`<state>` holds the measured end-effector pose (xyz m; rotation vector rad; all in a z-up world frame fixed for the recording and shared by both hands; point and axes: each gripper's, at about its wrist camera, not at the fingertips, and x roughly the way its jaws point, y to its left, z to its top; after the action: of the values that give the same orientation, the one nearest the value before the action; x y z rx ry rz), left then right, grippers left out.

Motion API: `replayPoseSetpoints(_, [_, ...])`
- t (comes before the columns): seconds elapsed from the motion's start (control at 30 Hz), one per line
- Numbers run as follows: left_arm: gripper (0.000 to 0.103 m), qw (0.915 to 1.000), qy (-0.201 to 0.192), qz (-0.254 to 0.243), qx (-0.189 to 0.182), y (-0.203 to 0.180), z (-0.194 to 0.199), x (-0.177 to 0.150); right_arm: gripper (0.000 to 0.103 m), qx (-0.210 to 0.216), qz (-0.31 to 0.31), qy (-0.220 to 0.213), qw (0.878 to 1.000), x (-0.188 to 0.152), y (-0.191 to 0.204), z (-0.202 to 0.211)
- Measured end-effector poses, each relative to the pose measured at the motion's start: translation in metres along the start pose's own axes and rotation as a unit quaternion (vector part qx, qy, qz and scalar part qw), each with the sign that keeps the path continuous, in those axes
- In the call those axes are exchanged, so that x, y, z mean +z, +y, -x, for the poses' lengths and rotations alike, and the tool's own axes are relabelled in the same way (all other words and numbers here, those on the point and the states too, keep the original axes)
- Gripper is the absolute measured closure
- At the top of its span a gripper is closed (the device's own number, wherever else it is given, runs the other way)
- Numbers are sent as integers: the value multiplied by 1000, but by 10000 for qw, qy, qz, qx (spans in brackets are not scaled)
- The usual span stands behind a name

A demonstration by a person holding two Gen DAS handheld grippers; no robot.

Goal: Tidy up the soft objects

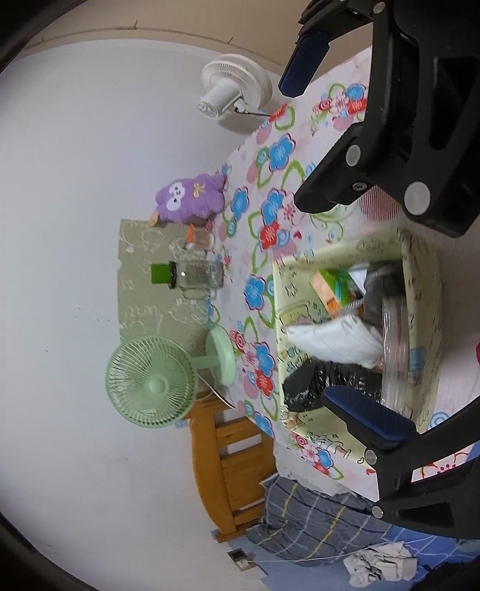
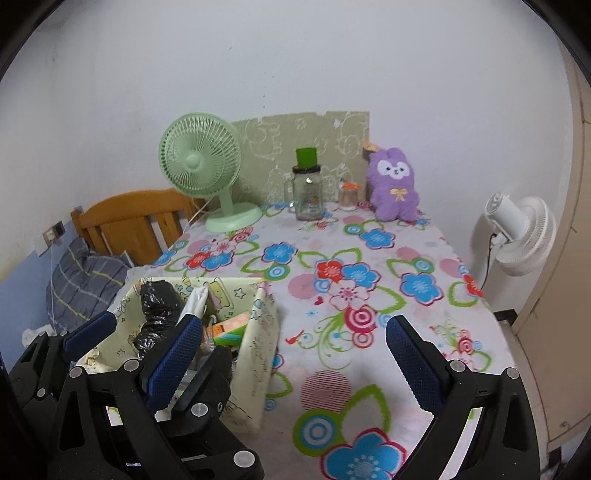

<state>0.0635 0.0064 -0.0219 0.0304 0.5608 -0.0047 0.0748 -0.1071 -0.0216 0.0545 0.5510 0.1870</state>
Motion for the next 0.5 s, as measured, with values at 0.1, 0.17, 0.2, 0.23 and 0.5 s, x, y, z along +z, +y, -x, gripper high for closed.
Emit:
replayPoseSetpoints(0.1, [0, 9999, -107, -48, -74, -8, 9, 1, 2, -53, -21, -129, 9999, 0, -7, 15])
replayPoseSetpoints(0.17, [0, 9997, -181, -90, -121, -14, 16, 2, 2, -74, -29, -198, 9998, 0, -12, 23])
replayPoseSetpoints(0.2, [0, 9996, -213, -113, -140, -17, 19, 2, 2, -85, -32, -227, 9997, 0, -14, 26])
replayPoseSetpoints(0.23, [0, 9995, -235, -128, -153, -19, 21, 2, 2, -101, -33, -257, 9996, -1, -16, 30])
replayPoseSetpoints(0.5, [0, 9986, -482, -143, -155, -36, 41, 5, 2, -228, -41, -557, 9982, -2, -35, 61])
